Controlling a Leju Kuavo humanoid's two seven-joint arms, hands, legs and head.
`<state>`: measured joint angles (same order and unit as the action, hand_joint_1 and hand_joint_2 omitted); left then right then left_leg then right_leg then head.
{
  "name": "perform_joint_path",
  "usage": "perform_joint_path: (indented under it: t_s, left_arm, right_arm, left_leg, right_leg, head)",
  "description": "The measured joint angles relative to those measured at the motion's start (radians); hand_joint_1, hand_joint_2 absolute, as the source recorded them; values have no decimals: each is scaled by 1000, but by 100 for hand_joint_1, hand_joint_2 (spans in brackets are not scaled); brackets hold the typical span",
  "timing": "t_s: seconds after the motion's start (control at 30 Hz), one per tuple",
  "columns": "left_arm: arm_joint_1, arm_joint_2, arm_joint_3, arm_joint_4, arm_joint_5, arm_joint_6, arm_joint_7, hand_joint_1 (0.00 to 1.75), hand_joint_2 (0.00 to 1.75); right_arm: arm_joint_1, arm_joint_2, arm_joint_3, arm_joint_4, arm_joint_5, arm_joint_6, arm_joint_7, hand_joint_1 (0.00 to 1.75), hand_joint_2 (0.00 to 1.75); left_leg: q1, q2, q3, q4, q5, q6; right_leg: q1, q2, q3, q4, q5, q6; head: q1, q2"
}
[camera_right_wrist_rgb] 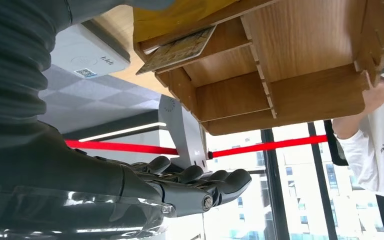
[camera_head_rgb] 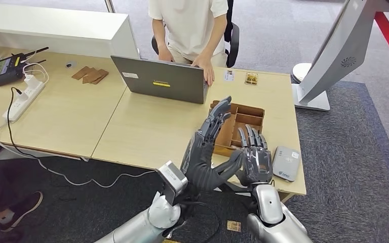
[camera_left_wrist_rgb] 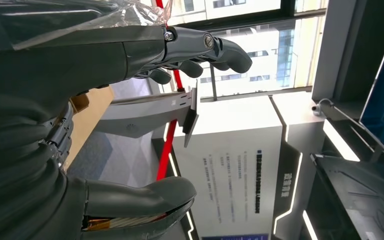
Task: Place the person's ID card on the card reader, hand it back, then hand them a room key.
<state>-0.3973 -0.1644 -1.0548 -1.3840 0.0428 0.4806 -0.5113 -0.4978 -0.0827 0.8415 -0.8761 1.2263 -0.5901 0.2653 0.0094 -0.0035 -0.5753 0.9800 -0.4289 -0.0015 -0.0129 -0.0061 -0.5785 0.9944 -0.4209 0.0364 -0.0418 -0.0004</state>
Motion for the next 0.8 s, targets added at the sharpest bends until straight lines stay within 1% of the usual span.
perform_joint_path:
  t_s: [0.5, 0.8]
  left_arm:
    - [15, 1, -13, -22, -9, 16, 9, 0, 175]
    - [33, 7, -14, -36, -30, -18, 23, 0, 175]
  right_arm:
    - [-21, 8, 6, 94, 22, -16, 4, 0, 175]
    - [-43, 14, 6, 145, 31, -37, 8, 0, 175]
  left_leg:
    - [0, 0, 0, 0, 0, 0]
    - [0, 0, 0, 0, 0, 0]
  right_leg:
    - [0, 0, 0, 0, 0, 0]
    - [0, 0, 0, 0, 0, 0]
  head:
    - [0, 0]
    - [0, 0]
